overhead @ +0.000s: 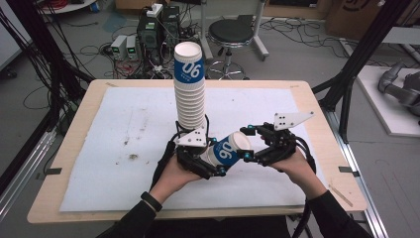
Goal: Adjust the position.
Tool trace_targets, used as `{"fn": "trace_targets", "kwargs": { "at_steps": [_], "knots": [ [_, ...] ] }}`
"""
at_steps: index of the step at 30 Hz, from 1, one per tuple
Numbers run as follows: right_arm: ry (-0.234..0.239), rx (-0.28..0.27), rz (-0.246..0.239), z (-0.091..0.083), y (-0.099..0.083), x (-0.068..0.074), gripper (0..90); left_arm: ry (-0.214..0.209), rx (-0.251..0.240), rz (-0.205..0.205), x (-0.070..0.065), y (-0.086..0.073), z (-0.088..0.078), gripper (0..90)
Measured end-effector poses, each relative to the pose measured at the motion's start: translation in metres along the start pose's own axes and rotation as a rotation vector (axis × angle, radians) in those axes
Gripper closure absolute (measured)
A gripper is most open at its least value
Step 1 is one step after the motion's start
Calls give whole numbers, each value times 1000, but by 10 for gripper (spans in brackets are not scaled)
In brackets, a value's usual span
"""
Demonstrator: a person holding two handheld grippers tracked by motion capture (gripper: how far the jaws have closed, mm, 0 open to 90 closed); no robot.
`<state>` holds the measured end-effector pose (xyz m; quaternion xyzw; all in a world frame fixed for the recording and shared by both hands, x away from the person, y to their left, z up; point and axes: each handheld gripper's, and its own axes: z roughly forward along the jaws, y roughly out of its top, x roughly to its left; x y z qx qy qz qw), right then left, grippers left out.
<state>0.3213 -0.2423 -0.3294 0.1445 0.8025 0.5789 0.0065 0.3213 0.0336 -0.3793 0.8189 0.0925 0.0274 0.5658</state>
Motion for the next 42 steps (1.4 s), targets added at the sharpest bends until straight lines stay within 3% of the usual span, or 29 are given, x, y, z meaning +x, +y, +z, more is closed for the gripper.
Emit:
{"fn": "trace_targets", "kwargs": {
  "at_steps": [2,8,10,11,18,20,23,26,30,35,37,42],
  "knots": [
    [9,25,-12,-1,2,1,193,6,31,11,0,1,0,203],
    [-25,94,-46,9,0,4,194,16,96,26,-1,2,3,204],
    [-38,117,-61,13,-1,4,271,20,97,34,-2,3,3,202],
    [-10,131,-45,13,-2,4,285,26,103,45,-2,3,3,195],
    [24,29,-2,4,-4,-3,301,38,-45,8,-3,0,-1,103],
    [35,-34,25,-1,-4,-5,301,27,-98,-13,-2,-3,-2,87],
    [48,-55,37,-3,-4,-5,301,-1,-155,-42,1,-4,-3,88],
    [58,-63,42,-2,-5,-5,301,-23,-181,-53,2,-3,-6,103],
    [69,-56,43,1,-6,-4,300,-40,-176,-43,4,-3,-10,172],
    [74,-26,36,1,-7,-6,275,-40,-132,-28,4,2,-14,190],
    [53,-2,21,0,-6,-6,218,-30,-93,-9,4,5,-17,193],
    [11,57,-34,-5,1,-2,212,-10,19,18,3,9,-17,199]
  ]
}}
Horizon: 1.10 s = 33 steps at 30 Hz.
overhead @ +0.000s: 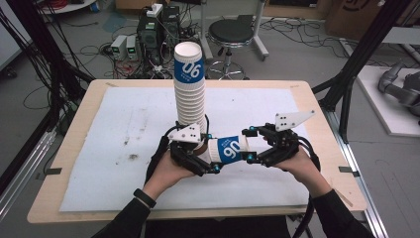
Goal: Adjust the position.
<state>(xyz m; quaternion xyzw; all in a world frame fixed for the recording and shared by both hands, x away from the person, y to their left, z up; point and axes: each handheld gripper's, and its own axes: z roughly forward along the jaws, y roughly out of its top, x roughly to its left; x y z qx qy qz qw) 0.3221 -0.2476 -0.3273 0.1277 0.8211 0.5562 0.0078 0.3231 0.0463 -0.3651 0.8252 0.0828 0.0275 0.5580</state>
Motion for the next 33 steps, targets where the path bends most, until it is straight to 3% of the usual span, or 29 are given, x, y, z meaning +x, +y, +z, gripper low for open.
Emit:
{"fn": "trace_targets", "kwargs": {
  "at_steps": [4,9,10,13,16,19,22,28,33],
  "knots": [
    [-23,75,-35,5,1,5,208,5,34,8,-1,1,1,202],
    [-17,127,-20,15,-5,1,217,7,34,26,-2,2,0,203],
    [-7,126,-12,16,-6,1,269,5,33,26,-2,3,-1,202],
    [36,84,-9,14,-8,-2,284,-1,-12,27,-2,3,-3,182],
    [74,23,8,11,-9,-5,298,-1,-88,2,-2,1,-3,138],
    [73,-20,14,9,-10,-5,302,-14,-178,-46,-2,-2,-2,90],
    [84,-52,23,7,-11,-6,303,-35,-217,-73,0,-3,-4,89],
    [114,-88,52,6,-14,-8,304,-54,-265,-86,3,-3,-12,165],
    [120,-66,60,9,-15,-9,293,-56,-240,-68,4,-1,-16,186]
  ]
}}
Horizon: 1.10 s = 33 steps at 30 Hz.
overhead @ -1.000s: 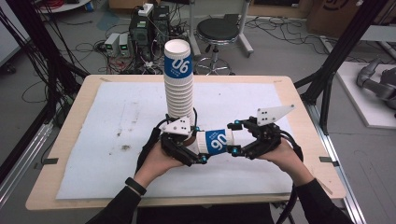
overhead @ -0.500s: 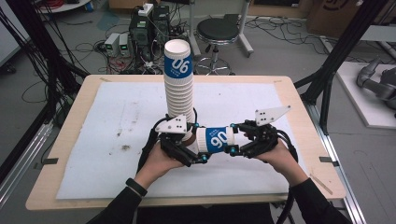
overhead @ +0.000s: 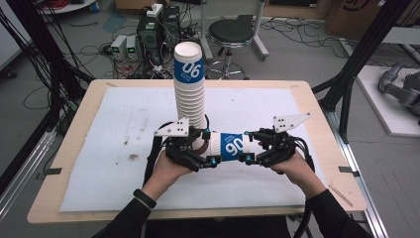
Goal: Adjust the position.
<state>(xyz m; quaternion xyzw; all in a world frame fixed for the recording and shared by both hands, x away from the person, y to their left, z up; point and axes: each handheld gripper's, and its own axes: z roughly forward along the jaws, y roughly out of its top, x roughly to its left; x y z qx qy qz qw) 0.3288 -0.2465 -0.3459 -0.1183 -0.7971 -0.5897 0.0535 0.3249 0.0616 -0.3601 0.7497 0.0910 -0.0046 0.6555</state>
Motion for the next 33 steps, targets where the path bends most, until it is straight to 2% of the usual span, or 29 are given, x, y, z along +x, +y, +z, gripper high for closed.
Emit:
{"fn": "trace_targets", "kwargs": {
  "at_steps": [3,6,8,11,14,17,19,21,24,26,31,33],
  "knots": [
    [-42,39,-20,1,1,1,204,9,42,18,-1,3,0,195],
    [-63,74,-54,1,5,5,204,12,86,42,-3,6,2,199],
    [-52,87,-75,0,8,8,204,12,102,51,-4,7,2,199],
    [-91,152,-119,2,10,12,203,13,136,58,-5,8,4,199],
    [-96,166,-134,5,9,14,204,9,157,69,-6,9,5,200],
    [-86,205,-137,9,7,13,267,7,146,73,-7,11,4,200],
    [-82,211,-150,11,5,12,276,9,140,71,-8,12,3,199],
    [-67,197,-136,10,4,11,286,6,119,62,-7,12,3,193],
    [-38,148,-121,9,3,9,298,19,53,39,-6,9,3,158],
    [-39,126,-111,8,2,8,300,28,23,6,-5,6,5,101],
    [-19,76,-106,5,2,7,301,-22,-32,-71,-1,-1,8,92],
    [-12,63,-115,5,2,7,301,-47,-49,-76,-1,0,8,104]
  ]
}}
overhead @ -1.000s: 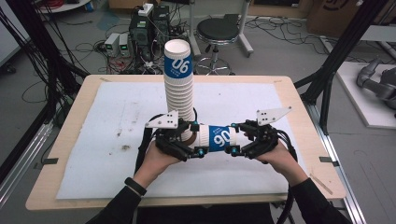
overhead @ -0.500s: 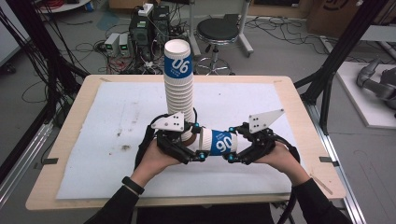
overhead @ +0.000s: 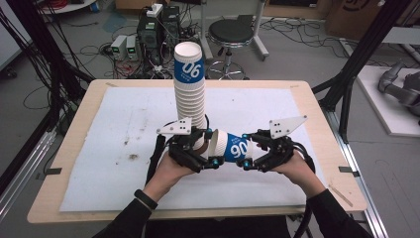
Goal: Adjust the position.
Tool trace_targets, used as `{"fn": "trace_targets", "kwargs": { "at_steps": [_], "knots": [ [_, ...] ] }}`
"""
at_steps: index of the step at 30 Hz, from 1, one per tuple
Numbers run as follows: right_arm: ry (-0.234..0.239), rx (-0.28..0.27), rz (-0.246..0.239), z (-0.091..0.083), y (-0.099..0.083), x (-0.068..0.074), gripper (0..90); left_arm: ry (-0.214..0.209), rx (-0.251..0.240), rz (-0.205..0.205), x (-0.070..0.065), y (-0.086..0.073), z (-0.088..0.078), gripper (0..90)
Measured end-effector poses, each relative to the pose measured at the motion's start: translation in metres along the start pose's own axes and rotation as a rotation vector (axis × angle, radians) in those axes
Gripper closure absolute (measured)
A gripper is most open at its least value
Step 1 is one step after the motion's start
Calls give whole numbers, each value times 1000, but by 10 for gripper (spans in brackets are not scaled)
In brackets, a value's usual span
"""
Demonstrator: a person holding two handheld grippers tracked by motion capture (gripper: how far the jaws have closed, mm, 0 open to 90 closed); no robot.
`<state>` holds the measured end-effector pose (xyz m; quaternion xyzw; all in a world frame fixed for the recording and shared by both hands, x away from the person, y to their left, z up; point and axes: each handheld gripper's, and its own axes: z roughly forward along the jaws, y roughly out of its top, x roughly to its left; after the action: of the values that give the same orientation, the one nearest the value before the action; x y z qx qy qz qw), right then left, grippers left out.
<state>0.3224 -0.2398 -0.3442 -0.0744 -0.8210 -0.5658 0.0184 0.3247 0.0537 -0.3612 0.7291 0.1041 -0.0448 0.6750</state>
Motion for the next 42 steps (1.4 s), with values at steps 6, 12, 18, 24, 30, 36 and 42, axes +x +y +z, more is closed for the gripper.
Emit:
{"fn": "trace_targets", "kwargs": {
  "at_steps": [6,12,18,24,30,36,42],
  "knots": [
    [2,13,1,3,-1,1,297,2,19,36,-3,5,-3,190],
    [-28,69,-6,4,1,2,231,31,74,71,-5,9,-5,197],
    [-91,126,-67,0,11,9,200,52,148,81,-3,13,-8,200],
    [-112,190,-83,15,8,11,207,64,213,114,-7,17,-4,200],
    [-71,171,-86,18,3,7,299,66,151,105,-10,17,-2,176],
    [-21,45,-33,9,0,3,301,58,7,52,-11,14,-1,130],
    [-6,6,-22,12,-1,5,301,34,-36,48,-13,14,-1,168]
  ]
}}
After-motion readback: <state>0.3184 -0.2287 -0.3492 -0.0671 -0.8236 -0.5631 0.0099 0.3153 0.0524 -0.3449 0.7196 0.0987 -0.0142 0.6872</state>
